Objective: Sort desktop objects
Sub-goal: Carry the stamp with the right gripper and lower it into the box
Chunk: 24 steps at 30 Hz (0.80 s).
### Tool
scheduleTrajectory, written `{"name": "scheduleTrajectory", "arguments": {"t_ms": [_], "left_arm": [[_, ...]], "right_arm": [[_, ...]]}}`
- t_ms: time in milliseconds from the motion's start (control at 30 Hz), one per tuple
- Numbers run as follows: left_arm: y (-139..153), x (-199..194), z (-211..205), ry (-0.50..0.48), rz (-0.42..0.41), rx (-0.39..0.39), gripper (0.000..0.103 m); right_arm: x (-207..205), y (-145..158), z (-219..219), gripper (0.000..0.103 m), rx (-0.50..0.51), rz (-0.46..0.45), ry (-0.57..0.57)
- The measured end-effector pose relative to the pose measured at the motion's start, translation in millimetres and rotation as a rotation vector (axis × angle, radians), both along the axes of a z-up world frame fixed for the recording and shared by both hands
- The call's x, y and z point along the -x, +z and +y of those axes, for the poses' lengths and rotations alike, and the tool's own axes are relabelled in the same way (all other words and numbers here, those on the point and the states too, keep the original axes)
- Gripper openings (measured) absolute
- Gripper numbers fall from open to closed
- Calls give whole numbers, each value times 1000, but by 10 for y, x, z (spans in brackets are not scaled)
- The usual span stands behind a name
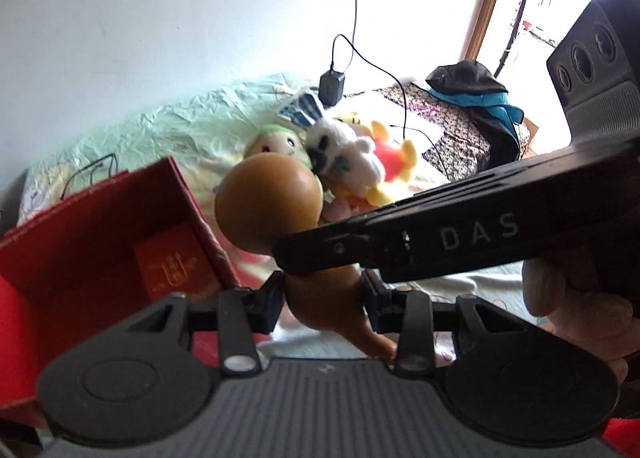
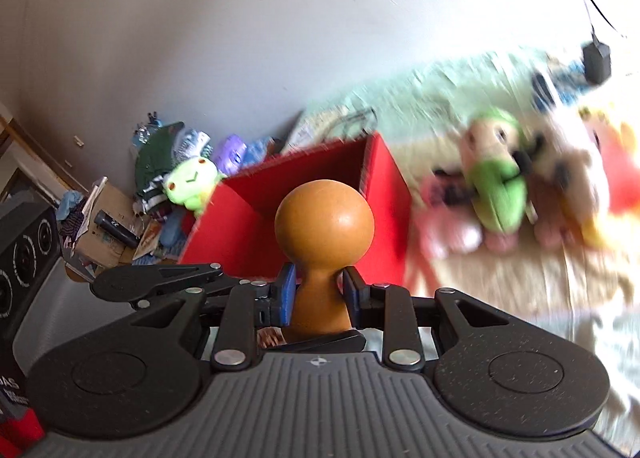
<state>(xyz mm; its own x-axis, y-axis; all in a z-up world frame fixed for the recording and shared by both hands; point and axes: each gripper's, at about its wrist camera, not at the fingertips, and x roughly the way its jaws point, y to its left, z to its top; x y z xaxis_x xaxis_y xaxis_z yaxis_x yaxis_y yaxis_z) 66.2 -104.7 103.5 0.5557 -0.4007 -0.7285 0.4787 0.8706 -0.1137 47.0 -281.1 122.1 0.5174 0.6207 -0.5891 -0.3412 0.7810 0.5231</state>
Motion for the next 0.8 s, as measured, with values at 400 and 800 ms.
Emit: {"name": "scheduleTrajectory", "arguments": {"t_ms": [400, 800], "left_arm": [[174, -747, 1039, 112, 27, -78, 40], [-932, -1377, 1536, 136, 358, -76, 40]], "right_arm": [[-852, 141, 1146, 28, 50, -6, 54], [-1382, -809, 1776, 26, 225, 237, 85]]}}
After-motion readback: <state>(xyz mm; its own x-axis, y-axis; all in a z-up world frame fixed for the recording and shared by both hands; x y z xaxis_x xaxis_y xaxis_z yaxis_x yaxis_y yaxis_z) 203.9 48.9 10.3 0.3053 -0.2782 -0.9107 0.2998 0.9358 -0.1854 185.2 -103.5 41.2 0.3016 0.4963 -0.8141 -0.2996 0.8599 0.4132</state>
